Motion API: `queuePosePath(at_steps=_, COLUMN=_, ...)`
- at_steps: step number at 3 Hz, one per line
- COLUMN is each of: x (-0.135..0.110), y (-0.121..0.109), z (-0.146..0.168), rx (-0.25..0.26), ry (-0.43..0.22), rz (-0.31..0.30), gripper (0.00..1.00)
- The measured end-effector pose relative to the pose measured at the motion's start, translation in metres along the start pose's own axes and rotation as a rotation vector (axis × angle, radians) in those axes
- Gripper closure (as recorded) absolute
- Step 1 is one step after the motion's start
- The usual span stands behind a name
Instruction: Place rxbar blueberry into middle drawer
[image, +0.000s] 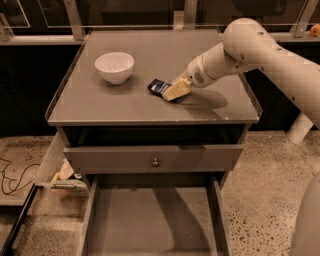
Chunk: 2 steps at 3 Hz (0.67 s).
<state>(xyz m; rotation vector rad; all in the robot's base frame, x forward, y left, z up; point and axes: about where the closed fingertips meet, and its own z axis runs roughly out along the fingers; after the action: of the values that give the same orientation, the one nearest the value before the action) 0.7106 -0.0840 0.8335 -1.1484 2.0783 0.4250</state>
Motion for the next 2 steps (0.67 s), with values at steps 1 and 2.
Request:
queuePosePath(at_steps=1, x=-0.011, y=0.008, z=-0.013, rx=-0.016, ry=-0.025, rz=-0.022, gripper=1.0)
queuePosePath(at_steps=2, x=-0.024, y=0.015, z=-0.035, rx=-0.022, ry=-0.063, rz=-0.045, gripper=1.0)
